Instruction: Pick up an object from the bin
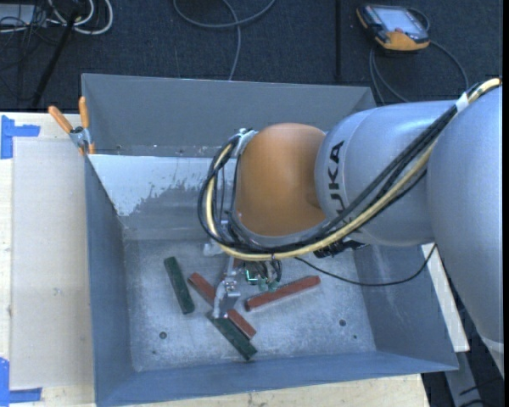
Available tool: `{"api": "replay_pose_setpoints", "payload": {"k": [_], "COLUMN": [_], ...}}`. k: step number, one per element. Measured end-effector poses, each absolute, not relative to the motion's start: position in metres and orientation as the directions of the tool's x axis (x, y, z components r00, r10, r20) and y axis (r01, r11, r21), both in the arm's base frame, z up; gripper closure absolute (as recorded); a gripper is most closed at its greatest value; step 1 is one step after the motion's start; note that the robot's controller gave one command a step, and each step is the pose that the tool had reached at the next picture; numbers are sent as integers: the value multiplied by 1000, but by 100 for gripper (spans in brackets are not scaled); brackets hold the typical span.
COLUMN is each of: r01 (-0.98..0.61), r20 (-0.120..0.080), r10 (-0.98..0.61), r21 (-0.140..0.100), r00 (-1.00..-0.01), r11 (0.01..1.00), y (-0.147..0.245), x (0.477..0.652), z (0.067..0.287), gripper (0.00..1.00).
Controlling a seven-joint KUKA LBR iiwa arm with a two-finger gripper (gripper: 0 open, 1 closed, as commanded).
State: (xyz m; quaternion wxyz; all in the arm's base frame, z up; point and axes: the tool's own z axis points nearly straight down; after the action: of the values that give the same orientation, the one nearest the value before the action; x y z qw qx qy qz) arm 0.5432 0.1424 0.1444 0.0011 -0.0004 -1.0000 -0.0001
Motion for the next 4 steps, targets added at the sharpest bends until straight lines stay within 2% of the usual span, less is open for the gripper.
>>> {"api": "replay_pose_setpoints", "payload": {"k": [1, 2, 3, 4], "r01": [67, 69, 69, 123], "r20": [-1, -6, -7, 3], "r10": [67, 69, 69, 123], "r21": [5, 4, 5, 2], "r00": [-998, -998, -998, -992], "r11": [998, 998, 998, 992], "y": [111, 111, 110, 76], "x": [570, 568, 568, 570], "z": [82, 76, 76, 104], "gripper": [100, 0, 0, 0]}}
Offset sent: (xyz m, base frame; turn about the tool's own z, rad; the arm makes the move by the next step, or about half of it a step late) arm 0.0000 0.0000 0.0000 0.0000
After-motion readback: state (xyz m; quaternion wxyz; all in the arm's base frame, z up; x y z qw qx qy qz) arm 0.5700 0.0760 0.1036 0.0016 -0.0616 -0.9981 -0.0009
